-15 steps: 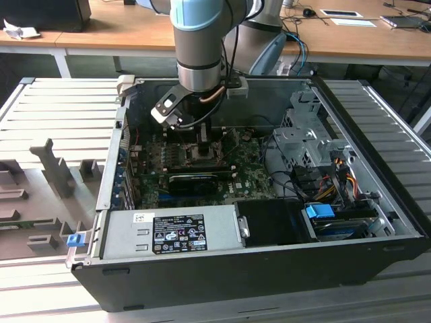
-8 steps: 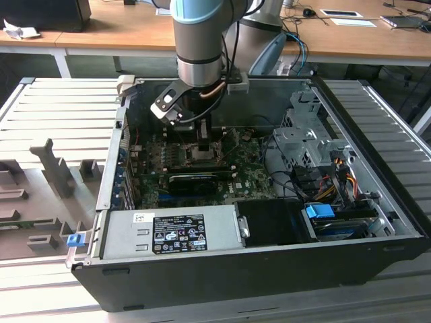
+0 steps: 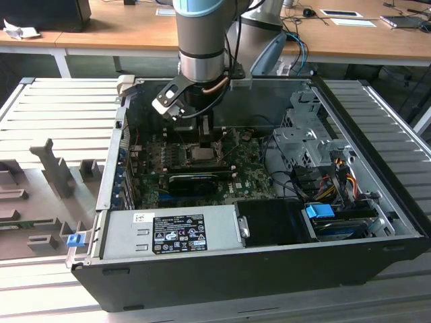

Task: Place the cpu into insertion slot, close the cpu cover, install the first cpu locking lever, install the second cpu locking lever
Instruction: 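Close the cpu cover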

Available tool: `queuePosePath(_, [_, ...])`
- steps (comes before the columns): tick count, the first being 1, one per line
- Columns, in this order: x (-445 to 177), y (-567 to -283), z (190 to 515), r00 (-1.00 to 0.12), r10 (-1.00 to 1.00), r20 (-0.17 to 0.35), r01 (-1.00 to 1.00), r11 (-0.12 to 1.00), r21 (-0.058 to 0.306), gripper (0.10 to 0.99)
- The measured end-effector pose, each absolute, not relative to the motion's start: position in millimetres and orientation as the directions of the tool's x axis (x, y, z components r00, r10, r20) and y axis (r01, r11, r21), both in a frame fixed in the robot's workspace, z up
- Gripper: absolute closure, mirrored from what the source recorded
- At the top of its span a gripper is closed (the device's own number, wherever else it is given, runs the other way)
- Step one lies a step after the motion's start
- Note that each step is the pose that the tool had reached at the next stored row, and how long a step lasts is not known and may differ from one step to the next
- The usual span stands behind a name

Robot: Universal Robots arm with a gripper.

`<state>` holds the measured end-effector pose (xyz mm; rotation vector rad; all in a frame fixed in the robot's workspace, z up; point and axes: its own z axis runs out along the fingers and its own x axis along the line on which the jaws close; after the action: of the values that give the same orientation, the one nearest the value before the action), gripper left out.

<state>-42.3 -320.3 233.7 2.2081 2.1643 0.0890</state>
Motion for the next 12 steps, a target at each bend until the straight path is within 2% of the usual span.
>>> queuePosePath(4, [-42, -320, 252, 0.02, 1.0, 0.006, 0.997, -0.021, 0.073, 0.98])
queuePosePath(12, [-40, -320, 253, 0.02, 1.0, 0.007, 0.997, -0.02, 0.071, 0.98])
